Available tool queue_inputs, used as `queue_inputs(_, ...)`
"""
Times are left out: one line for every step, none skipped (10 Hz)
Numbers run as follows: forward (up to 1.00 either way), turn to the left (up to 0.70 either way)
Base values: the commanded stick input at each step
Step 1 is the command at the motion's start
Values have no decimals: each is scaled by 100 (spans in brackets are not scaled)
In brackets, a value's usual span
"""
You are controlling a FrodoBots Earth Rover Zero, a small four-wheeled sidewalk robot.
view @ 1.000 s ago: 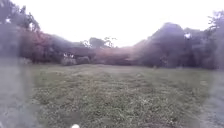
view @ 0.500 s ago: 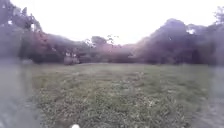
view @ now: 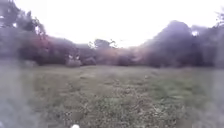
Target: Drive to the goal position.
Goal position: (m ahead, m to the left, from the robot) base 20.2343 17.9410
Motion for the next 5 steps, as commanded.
queue_inputs(45, 27)
queue_inputs(45, 27)
queue_inputs(45, 27)
queue_inputs(45, 27)
queue_inputs(45, 27)
